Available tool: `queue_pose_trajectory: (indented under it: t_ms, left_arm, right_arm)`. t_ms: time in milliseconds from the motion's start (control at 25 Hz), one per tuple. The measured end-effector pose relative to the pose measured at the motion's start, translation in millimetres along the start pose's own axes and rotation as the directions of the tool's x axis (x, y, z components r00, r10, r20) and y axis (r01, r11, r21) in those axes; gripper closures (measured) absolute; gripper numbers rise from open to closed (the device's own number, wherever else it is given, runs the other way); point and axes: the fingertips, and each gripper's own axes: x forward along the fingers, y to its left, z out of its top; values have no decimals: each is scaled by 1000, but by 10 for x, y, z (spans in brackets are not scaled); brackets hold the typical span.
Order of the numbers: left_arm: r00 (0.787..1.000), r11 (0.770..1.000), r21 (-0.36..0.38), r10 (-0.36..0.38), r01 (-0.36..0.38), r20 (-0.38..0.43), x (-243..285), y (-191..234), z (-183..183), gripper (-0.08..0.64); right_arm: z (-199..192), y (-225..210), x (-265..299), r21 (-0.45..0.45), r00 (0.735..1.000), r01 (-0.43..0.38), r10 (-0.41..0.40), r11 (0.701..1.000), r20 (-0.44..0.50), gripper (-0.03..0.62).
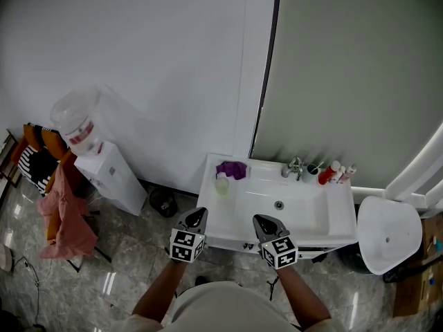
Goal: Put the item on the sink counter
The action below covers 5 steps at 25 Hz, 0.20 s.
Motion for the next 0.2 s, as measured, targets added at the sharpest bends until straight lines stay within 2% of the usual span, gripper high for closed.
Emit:
queue_pose_trajectory:
  t_ms: [200]
  left_arm:
    - [1000,1000,1,-2,2,-4,-8,5,-12,552]
  right_arm:
    - [9,12,5,-1,1000,3,-3,1000,1,581]
